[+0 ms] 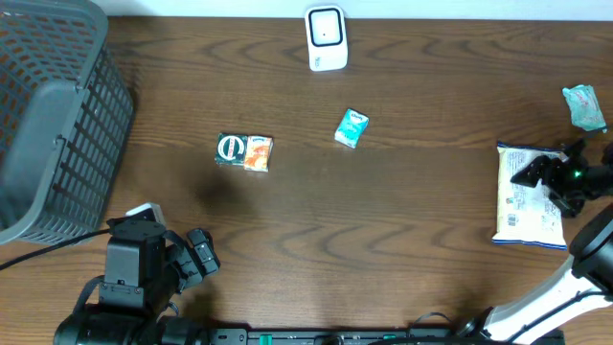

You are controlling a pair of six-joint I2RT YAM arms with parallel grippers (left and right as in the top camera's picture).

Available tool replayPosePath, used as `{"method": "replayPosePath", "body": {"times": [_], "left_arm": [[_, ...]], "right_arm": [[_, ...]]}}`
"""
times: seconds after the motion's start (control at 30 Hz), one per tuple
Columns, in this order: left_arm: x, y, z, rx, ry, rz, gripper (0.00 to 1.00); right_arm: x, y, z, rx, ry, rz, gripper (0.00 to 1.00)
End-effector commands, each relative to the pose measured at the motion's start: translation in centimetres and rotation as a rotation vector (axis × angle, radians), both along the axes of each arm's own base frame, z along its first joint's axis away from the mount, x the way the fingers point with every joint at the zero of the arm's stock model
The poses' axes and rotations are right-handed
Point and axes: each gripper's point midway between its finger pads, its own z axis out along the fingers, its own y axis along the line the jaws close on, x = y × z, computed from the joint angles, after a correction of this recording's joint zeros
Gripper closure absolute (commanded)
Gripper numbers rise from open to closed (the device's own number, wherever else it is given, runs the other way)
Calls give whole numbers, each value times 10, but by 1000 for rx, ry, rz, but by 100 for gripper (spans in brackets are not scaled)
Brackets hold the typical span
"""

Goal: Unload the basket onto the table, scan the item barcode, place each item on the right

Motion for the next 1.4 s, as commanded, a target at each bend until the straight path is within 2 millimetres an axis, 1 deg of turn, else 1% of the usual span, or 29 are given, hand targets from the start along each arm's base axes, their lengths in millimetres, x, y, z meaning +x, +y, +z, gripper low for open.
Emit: {"method": "replayPosePath", "body": {"times": [0.0, 0.07, 0.1, 0.13, 0.2, 0.23, 0.33, 0.4, 0.5, 0.57, 0.67, 0.8, 0.9, 0.93, 0.97, 1.03, 1.1, 1.17, 1.27, 1.33, 1.37], "left_arm": [[-1, 2, -1, 9, 0, 6, 3], [-1, 2, -1, 8, 0, 6, 2], [-1, 2, -1, 8, 0, 6, 2], [-1, 2, -1, 8, 0, 6, 3], [-1, 2, -1, 8, 0, 6, 3], [-1, 2, -1, 8, 0, 6, 2], [-1, 2, -1, 9, 0, 6, 2], [-1, 2, -1, 8, 0, 6, 2], [-1, 2, -1, 8, 0, 6, 3], [-1, 2, -1, 8, 0, 6, 2], [-1, 2, -1, 8, 0, 6, 2], [-1, 2, -1, 8, 0, 6, 2], [-1, 2, -1, 8, 0, 6, 2], [-1, 2, -1, 8, 0, 6, 2], [-1, 2, -1, 8, 0, 6, 2], [-1, 2, -1, 8, 0, 6, 2], [-1, 2, -1, 8, 0, 6, 2], [-1, 2, -1, 9, 0, 6, 3], [-1, 2, -1, 8, 0, 6, 2], [-1, 2, -1, 8, 0, 6, 2], [-1, 2, -1, 8, 0, 6, 2]], "right_arm": [[-3, 13, -20, 74, 11, 35, 23], [-2, 16, -19, 84, 8, 37, 37], [-2, 17, -19, 90, 7, 37, 48], [-2, 18, -18, 94, 6, 37, 66], [-2, 19, -18, 98, 7, 35, 96], [-2, 20, -17, 101, 14, 23, 99], [-1, 20, -13, 109, 29, 3, 99], [3, 20, -5, 108, 28, 11, 99], [13, 20, 16, 75, 38, 47, 99], [19, 18, 29, 22, 52, 70, 99], [28, 12, 49, -144, 114, 37, 99], [38, 8, 77, -465, 179, -10, 99], [46, 13, 102, -733, 196, -39, 99], [50, 19, 110, -816, 190, -38, 99], [59, 33, 119, -934, 175, -18, 99], [68, 53, 124, -1034, 153, 25, 99], [77, 75, 124, -1106, 129, 71, 99], [84, 99, 119, -1149, 104, 121, 99], [93, 137, 105, -1170, 70, 213, 99], [95, 161, 95, -1178, 52, 271, 99], [96, 170, 92, -1181, 44, 294, 97]]}}
